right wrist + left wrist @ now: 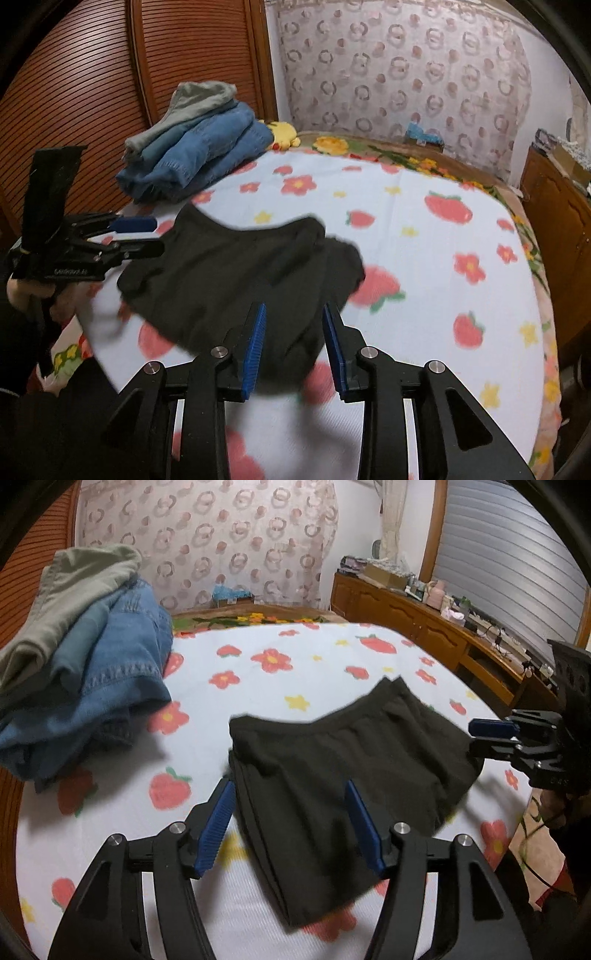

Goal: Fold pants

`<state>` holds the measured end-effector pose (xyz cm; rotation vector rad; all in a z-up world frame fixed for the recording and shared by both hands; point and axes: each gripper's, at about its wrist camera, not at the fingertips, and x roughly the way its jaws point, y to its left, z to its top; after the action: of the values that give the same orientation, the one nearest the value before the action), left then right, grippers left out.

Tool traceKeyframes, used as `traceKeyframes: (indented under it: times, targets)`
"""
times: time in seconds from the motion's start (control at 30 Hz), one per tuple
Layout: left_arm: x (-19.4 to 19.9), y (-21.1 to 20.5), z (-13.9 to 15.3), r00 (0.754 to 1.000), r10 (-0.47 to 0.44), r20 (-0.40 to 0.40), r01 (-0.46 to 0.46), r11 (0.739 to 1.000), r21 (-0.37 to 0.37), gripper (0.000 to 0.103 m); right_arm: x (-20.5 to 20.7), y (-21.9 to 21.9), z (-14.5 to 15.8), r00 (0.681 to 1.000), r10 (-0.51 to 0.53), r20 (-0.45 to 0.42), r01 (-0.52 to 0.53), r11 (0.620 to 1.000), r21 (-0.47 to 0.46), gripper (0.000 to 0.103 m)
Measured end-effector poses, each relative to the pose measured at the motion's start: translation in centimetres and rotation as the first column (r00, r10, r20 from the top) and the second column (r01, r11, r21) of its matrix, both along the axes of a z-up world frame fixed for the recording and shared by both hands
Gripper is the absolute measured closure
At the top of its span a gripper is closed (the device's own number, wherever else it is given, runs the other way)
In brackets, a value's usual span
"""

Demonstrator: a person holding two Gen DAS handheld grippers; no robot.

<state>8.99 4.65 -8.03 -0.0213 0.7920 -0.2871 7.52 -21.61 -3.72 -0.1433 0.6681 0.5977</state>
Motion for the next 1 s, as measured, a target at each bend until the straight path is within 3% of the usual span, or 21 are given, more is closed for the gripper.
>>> traceKeyframes:
  times: [0.33, 0.47, 0.7, 1.0]
  targets:
    - [0.0, -0.1, -2.1, 0.998, 0.017, -0.062, -0.014, 0.999, 0.051, 0.04, -0.3, -0.9, -0.6, 0.998, 0.016, -0.054, -0.015, 0.999, 0.03, 0.071]
    - [-0.1, 0.0, -2.1, 0.998, 0.015, -0.057, -0.012, 0.999, 0.046, 0.04, -0.6, -0.9, -0.8, 0.997, 0.052, -0.058, -0.051, 0.998, 0.031, 0.092]
    - [-0.1, 0.1, -2.2, 0.999, 0.01, -0.053, -0.008, 0.999, 0.052, 0.04, -1.7, -2.6, -0.3, 0.999, 0.031, -0.039, -0.028, 0.998, 0.054, 0.1]
    - [-0.2, 0.1, -2.2, 0.999, 0.012, -0.048, -0.01, 0.999, 0.053, 0.04, -2.1, -3.9, 0.0, 1.0, -0.02, -0.022, 0.021, 0.999, 0.033, 0.103]
